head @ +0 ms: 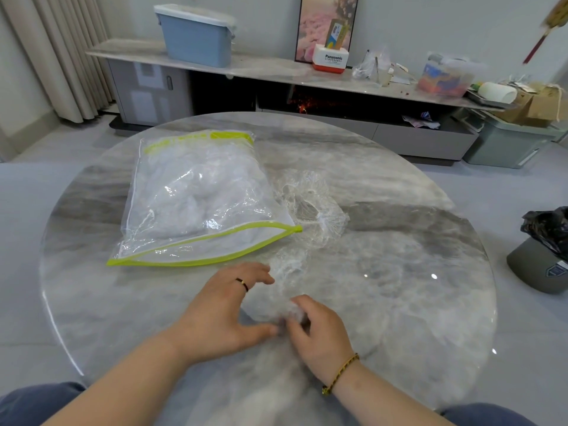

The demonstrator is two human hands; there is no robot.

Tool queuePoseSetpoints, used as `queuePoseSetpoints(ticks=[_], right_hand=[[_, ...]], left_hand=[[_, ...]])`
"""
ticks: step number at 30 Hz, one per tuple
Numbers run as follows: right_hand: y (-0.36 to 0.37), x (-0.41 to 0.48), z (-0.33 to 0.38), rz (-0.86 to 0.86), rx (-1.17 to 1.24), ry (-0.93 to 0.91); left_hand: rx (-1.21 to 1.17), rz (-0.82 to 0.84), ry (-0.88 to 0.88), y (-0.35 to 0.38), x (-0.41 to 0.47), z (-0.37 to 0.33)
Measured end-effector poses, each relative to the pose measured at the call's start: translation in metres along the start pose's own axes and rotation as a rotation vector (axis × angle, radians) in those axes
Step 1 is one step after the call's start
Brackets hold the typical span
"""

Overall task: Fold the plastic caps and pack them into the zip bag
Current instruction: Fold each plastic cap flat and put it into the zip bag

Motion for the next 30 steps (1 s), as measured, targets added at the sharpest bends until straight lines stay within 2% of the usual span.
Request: queuePoseSetpoints(ticks=[2,4,6,9,11,13,14,16,18,20,22,24,26,28,30], right_hand=[[-0.003,0.002,-0.002,-0.006,0.143,0.119],[-0.005,0.007,-0.007,-0.035,0.243,0.23],[-0.007,0.011,-0.007,-0.026,0.279,0.328],[-0.008,0.014,-0.005,-0.001,0.202,0.35],[-0.012,0.014,0.001,-0.115,0.018,0.211],[-0.013,0.014,0.005,-0.246,-0.172,-0.095],[-0.01,0.013,0.005,-0.244,-0.256,-0.227],[-0.002,0.011,0.006,-0.118,-0.385,-0.345],[0.002,0.01,0.006,0.013,-0.495,-0.31],[0.004,0.012,0.002,0.043,-0.555,-0.243],[0.002,0.016,0.0,0.013,-0.513,-0.223],[-0.003,0.022,-0.001,-0.008,-0.498,-0.195],[-0.007,0.025,-0.005,-0.048,-0.472,-0.183],[-0.012,0.024,-0.003,-0.058,-0.384,-0.135],[-0.017,0.024,-0.002,-0.026,-0.205,0.016]], left_hand=[[0.117,0.169,-0.025,0.007,0.001,-0.001],[0.192,0.221,-0.147,0.017,0.002,0.003],[0.119,0.132,-0.248,0.025,0.005,0.005],[-0.033,-0.046,-0.377,0.031,0.007,0.007],[-0.06,-0.103,-0.419,0.034,0.008,0.011],[-0.128,-0.138,-0.443,0.034,0.008,0.013],[-0.165,-0.158,-0.437,0.034,0.01,0.013],[-0.151,-0.187,-0.427,0.034,0.01,0.016],[-0.073,-0.14,-0.396,0.032,0.01,0.015],[0.027,-0.057,-0.29,0.028,0.011,0.013],[0.159,0.034,-0.128,0.028,0.011,0.015],[0.35,0.024,-0.001,0.027,0.009,0.018],[0.436,0.034,0.039,0.026,0.008,0.015],[0.434,0.015,0.027,0.025,0.009,0.01],[0.319,0.017,-0.101,0.023,0.009,0.002]])
Point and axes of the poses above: each hand's wrist, its own x-axis towards the middle knuckle, its own y-axis out of the palm, z = x × y, the point moved 2 cm from there along x, towards the middle knuckle, and after that the axes turned 3 degrees about z, right-handed, at the moved point
